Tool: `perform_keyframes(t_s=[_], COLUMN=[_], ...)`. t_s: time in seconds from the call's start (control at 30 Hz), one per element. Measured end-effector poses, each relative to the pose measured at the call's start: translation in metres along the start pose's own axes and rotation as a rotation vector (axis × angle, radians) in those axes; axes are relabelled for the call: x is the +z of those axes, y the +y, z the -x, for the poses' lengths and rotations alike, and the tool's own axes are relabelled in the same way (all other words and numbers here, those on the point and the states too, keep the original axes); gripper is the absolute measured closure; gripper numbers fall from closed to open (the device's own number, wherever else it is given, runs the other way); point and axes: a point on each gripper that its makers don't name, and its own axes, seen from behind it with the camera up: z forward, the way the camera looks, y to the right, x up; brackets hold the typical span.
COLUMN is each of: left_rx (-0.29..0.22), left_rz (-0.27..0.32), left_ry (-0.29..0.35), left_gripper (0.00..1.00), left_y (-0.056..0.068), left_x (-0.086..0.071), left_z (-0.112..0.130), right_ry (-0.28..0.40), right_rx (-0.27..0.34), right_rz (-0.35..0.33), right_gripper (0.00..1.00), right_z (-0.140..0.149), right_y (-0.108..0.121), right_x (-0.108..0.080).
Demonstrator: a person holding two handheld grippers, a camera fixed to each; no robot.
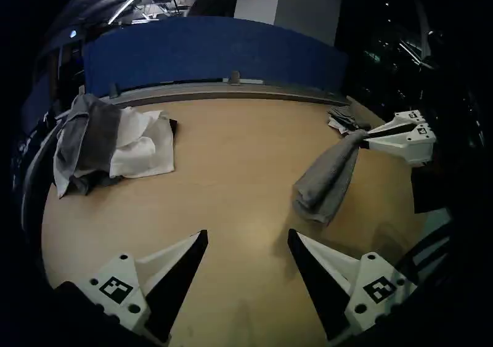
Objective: Fold towel
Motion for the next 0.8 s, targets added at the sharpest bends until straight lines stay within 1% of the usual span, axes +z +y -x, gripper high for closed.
perform_keyframes(t_s=[0.2,0.5,0.67,0.8], left_rx=[0.002,0.006,0.009,0.012], left_rz=[0.000,-0.001,0.000,0.002], left_ry=[0.006,0.014,0.019,0.022], left_gripper=[0.03,0.03,0.03,0.03], left_y=[0.003,0.007,0.011,0.016], left_x=[0.000,-0.002,-0.002,-0.001], left_z=[-0.006,-0.009,-0.013,-0.015], right_ry=[0.029,0.059,0.063,0.068], right_rx=[-0.026,-0.040,-0.036,-0.018], right_rz=[0.018,0.044,0.069,0.089], right_gripper=[0.98,0.98,0.98,0.98], right_z=[-0.010,-0.016,-0.012,-0.009], right_y=[0.011,0.030,0.046,0.063], right_x=[-0.013,-0.033,-0.045,-0.056])
